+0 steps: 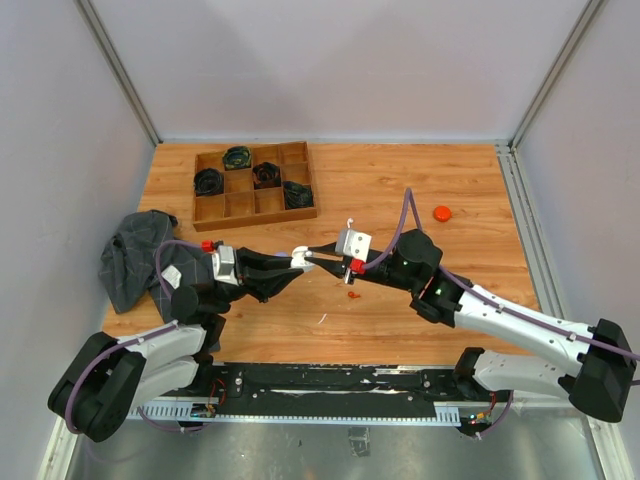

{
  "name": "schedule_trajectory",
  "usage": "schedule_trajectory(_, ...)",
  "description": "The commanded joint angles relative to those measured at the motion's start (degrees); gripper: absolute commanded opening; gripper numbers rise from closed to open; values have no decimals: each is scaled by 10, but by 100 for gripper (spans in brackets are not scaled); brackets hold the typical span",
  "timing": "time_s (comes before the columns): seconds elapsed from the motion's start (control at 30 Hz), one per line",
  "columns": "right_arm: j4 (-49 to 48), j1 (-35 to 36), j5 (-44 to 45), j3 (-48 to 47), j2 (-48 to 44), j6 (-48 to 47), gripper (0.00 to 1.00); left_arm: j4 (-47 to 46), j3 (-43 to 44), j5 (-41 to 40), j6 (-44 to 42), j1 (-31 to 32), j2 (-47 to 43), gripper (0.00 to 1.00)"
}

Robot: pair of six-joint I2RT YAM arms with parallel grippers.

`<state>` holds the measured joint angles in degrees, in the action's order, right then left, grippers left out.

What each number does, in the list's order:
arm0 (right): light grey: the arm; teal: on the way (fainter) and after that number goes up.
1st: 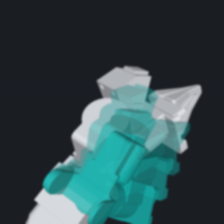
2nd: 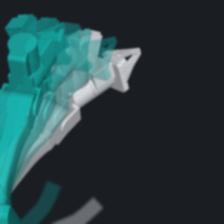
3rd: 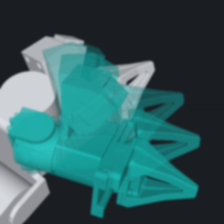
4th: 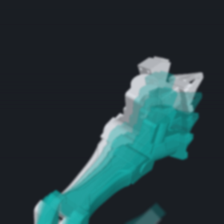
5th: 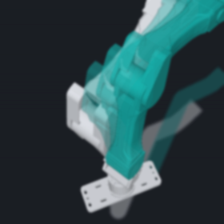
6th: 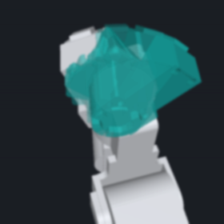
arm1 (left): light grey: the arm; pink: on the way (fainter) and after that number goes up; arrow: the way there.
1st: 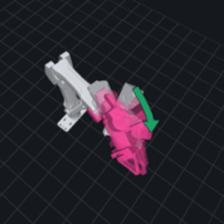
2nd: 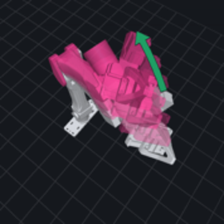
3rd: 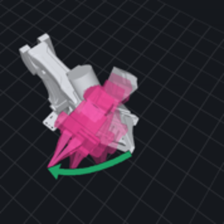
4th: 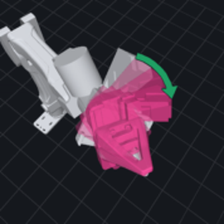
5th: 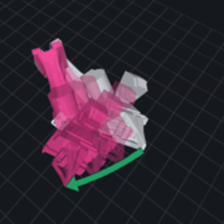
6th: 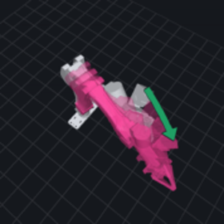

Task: Insert the wireless bluetooth earbuds into the charging case
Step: Place the earbud in the charging case.

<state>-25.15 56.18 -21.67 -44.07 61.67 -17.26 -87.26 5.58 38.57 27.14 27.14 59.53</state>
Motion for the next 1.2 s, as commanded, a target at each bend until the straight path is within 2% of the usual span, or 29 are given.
schedule_trajectory(0.0,-26,15,2,-13,3,-12,1,-70,15,1,10,2,0,0)
schedule_trajectory(0.77,-39,30,-14,-9,15,-5,2,-108,5,-48,46,2,0,0)
schedule_trajectory(1.17,-40,30,-22,5,24,0,6,-141,-1,-58,69,2,-10,0)
